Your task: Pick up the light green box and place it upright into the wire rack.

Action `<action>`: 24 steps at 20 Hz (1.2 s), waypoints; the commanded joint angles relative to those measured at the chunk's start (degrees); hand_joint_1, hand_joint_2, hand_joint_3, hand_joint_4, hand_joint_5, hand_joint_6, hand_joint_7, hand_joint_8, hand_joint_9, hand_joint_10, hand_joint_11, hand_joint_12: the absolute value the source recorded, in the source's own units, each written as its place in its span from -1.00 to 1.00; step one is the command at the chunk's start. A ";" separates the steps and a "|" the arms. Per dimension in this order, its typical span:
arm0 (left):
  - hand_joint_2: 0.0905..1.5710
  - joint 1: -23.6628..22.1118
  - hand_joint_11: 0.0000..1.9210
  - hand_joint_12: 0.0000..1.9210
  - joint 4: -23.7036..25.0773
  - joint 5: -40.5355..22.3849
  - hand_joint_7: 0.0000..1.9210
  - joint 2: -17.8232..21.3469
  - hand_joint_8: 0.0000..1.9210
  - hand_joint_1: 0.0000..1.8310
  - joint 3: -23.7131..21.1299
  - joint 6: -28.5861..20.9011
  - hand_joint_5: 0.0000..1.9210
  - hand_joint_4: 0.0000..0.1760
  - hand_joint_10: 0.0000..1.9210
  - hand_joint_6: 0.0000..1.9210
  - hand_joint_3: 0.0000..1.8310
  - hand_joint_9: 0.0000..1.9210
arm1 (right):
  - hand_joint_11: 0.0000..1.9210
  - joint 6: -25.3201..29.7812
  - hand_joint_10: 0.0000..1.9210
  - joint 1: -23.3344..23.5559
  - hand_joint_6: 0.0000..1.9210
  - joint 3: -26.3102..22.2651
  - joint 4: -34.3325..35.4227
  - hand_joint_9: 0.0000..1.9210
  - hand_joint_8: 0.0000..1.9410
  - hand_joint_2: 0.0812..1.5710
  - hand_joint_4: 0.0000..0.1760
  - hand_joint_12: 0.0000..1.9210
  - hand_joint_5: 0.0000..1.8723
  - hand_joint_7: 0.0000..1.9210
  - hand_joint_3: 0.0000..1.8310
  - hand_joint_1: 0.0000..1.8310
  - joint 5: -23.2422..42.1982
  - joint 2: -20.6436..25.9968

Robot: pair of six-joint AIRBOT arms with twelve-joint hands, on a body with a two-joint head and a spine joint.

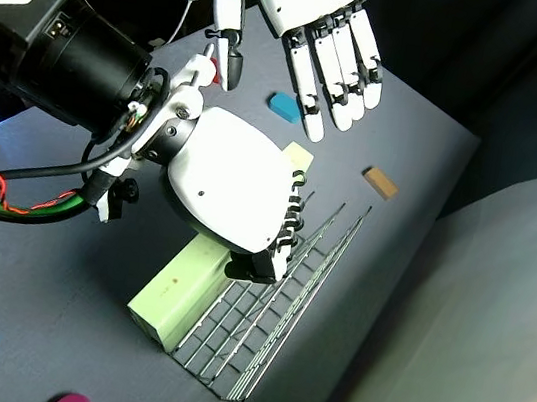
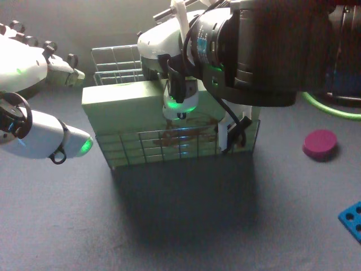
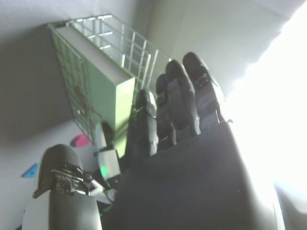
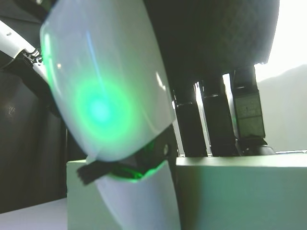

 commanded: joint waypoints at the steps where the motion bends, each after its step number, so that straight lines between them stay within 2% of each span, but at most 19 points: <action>1: 0.39 -0.91 -1.00 -0.40 3.76 -1.68 -0.80 0.10 -1.00 -0.79 -0.30 0.09 -0.75 -0.12 -1.00 -1.00 -1.00 -0.76 | -0.38 -0.14 0.63 0.39 0.35 0.07 -3.35 -0.27 0.32 0.55 -1.00 0.56 -0.30 -0.17 -1.00 0.46 1.90 -0.12; 2: 0.39 -0.95 -1.00 -0.39 3.76 -1.67 -0.80 0.10 -1.00 -0.79 -0.42 0.09 -0.75 -0.12 -1.00 -1.00 -1.00 -0.76 | -0.39 -0.35 0.64 0.39 0.36 0.07 -3.35 -0.28 0.32 0.55 -1.00 0.56 -0.30 -0.17 -1.00 0.46 1.97 -0.12; 3: 0.39 -1.11 -1.00 -0.39 3.76 -1.04 -0.80 0.05 -1.00 -0.79 -0.90 0.09 -0.75 -0.12 -1.00 -1.00 -1.00 -0.76 | -0.42 -0.53 0.26 0.40 0.38 0.07 -3.34 -0.36 0.39 0.56 -1.00 0.55 -0.27 -0.16 -1.00 0.30 2.03 -0.08; 4: 0.39 -1.14 -1.00 -0.39 3.76 -0.94 -0.80 0.03 -1.00 -0.79 -1.24 0.07 -0.75 -0.12 -1.00 -1.00 -1.00 -0.76 | -0.49 -0.58 0.00 0.41 0.41 0.06 -3.34 -0.42 -0.12 0.57 -1.00 0.51 -0.24 -0.29 -1.00 0.18 2.05 0.00; 5: 0.39 -1.14 -1.00 -0.39 3.76 -0.79 -0.79 -0.05 -1.00 -0.79 -1.45 0.03 -0.74 -0.12 -1.00 -1.00 -1.00 -0.76 | -0.56 -0.59 -0.17 0.41 -0.27 0.06 -3.33 -0.42 -0.41 0.50 -1.00 0.47 -0.36 -0.32 -1.00 0.13 2.07 0.10; 6: 0.39 -1.14 -1.00 -0.39 3.76 -0.72 -0.79 -0.18 -1.00 -0.79 -1.70 0.00 -0.74 -0.12 -1.00 -1.00 -1.00 -0.76 | -0.61 -0.58 -0.34 0.44 -0.64 0.05 -3.21 -0.40 -0.65 0.48 -1.00 0.42 -0.34 -0.29 -1.00 0.09 2.10 0.24; 7: 0.39 -1.18 -1.00 -0.39 3.77 -0.71 -0.79 -0.25 -1.00 -0.79 -1.88 -0.14 -0.74 -0.12 -1.00 -1.00 -1.00 -0.76 | -0.65 -0.65 -0.51 0.51 -0.84 0.01 -3.02 -0.41 -0.82 0.46 -1.00 0.38 -0.34 -0.27 -1.00 0.06 2.11 0.34; 8: 0.39 -1.25 -1.00 -0.39 3.77 -0.58 -0.79 -0.39 -1.00 -0.79 -2.00 -0.17 -0.74 -0.12 -1.00 -1.00 -1.00 -0.76 | -0.72 -0.69 -0.70 0.67 -0.95 -0.09 -2.73 -0.44 -0.94 0.44 -1.00 0.33 -0.38 -0.31 -1.00 0.02 2.11 0.56; 10: 0.39 -1.28 -1.00 -0.39 3.80 -0.45 -0.79 -0.66 -1.00 -0.79 -2.18 -0.39 -0.74 -0.13 -1.00 -1.00 -1.00 -0.76 | -0.82 -1.26 -0.91 1.11 -1.00 -0.42 -1.63 -0.47 -1.00 0.41 -1.00 0.26 -0.48 -0.40 -1.00 -0.04 2.47 1.14; 15: 0.39 -1.29 -1.00 -0.39 5.54 0.13 -0.79 -1.30 -1.00 -0.79 -2.36 -2.68 -0.74 -0.12 -1.00 -1.00 -1.00 -0.76 | -0.89 -1.69 -0.97 2.92 -1.00 -3.31 -1.38 -0.53 -1.00 0.38 -1.00 0.22 -0.54 -0.46 -1.00 -0.09 2.99 4.09; 16: 0.39 -1.29 -1.00 -0.39 5.54 0.19 -0.79 -1.44 -1.00 -0.78 -2.34 -2.73 -0.73 -0.13 -1.00 -0.99 -1.00 -0.76 | -0.98 -2.06 -0.99 3.64 -1.00 -4.17 -1.39 -0.59 -1.00 0.26 -1.00 0.16 -0.57 -0.52 -1.00 -0.15 3.02 4.97; 18: 0.38 -1.29 -1.00 -0.40 5.54 0.21 -0.79 -1.88 -1.00 -0.77 -2.28 -2.76 -0.73 -0.14 -1.00 -1.00 -1.00 -0.76 | -1.00 -2.76 -1.00 5.04 -1.00 -6.11 -1.32 -0.66 -1.00 0.20 -1.00 0.08 -0.62 -0.60 -1.00 -0.19 2.81 7.08; 20: 0.38 -1.31 -1.00 -0.41 5.54 0.23 -0.79 -2.32 -1.00 -0.77 -2.29 -2.96 -0.74 -0.14 -1.00 -1.00 -1.00 -0.76 | -1.00 -3.71 -1.00 6.40 -1.00 -9.75 -1.23 -0.71 -1.00 0.21 -1.00 0.04 -0.68 -0.66 -1.00 -0.27 2.56 10.53; 24: 0.38 -1.36 -1.00 -0.42 5.54 1.43 -0.79 -3.51 -1.00 -0.77 -3.02 -3.33 -0.74 -0.13 -1.00 -1.00 -1.00 -0.76 | -1.00 -3.06 -1.00 8.48 -1.00 -22.19 -2.24 -0.72 -1.00 0.20 -1.00 0.01 -0.68 -0.67 -1.00 -0.32 5.92 22.75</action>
